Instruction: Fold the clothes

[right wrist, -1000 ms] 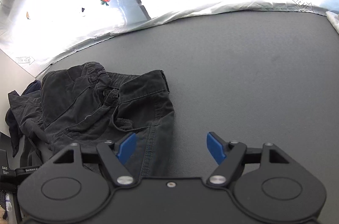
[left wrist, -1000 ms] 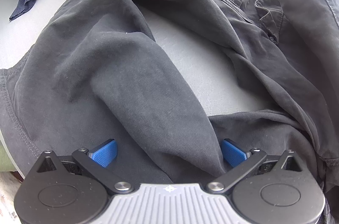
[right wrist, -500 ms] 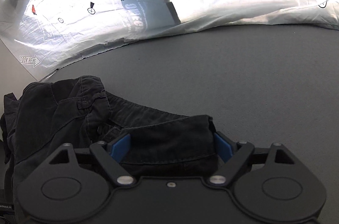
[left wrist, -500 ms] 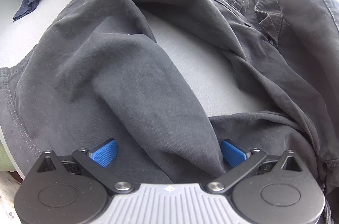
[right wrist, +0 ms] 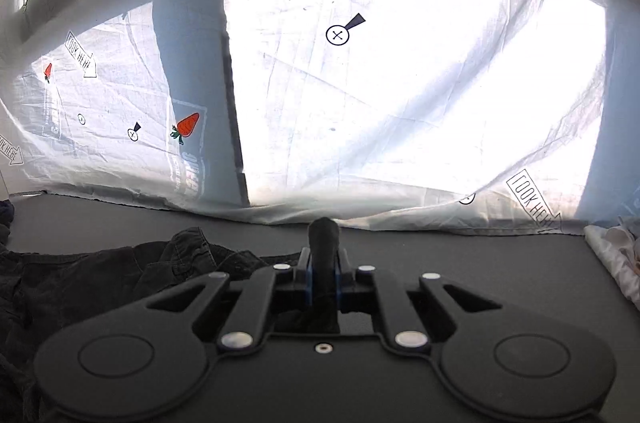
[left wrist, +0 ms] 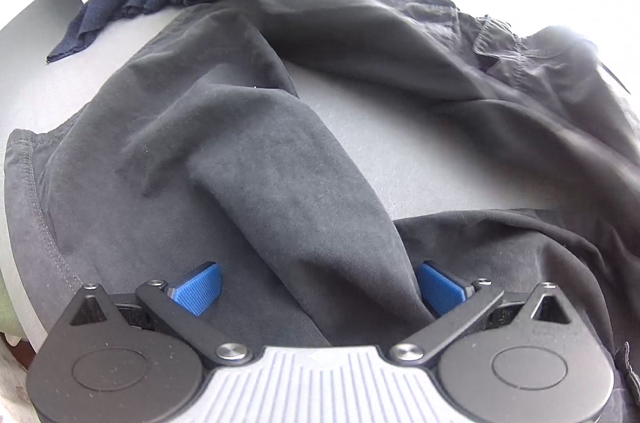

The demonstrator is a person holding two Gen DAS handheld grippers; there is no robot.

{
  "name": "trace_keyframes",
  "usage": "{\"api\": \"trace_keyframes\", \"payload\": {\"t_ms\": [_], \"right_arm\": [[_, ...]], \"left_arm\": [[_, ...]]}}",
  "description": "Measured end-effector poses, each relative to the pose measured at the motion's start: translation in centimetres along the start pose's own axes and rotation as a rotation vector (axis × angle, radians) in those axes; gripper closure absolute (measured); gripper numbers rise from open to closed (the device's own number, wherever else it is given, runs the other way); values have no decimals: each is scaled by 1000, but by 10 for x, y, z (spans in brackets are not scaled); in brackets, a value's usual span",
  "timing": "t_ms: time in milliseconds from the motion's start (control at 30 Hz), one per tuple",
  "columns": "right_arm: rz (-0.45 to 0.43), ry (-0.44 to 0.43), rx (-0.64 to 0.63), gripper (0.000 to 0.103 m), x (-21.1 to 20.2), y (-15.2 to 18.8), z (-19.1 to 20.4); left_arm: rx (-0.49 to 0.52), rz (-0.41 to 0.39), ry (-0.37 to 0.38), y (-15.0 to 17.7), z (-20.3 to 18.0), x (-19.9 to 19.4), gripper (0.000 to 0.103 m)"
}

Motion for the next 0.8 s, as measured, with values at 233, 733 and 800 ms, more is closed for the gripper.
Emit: {"api": "trace_keyframes", "payload": {"t_ms": [233, 733, 800], "right_arm": [[-40, 346, 41, 94, -122, 33, -90], [131, 576, 488, 77, -230, 178, -159], [110, 559, 563, 61, -231, 182, -164]], "left_arm": [[60, 12, 62, -2, -12, -12, 0], [198, -51, 118, 13, -36, -26, 0], [198, -65, 122, 14, -36, -26, 0]]}}
Point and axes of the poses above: each gripper's, at about its wrist camera, not at the fingertips, and x roughly the way its jaws point, z to its left, y to its underside, the point moved 9 cm from there along x, roughly the way its jaws point, and after that the axes turned 15 degrees about -y, right-handed, at the moved point
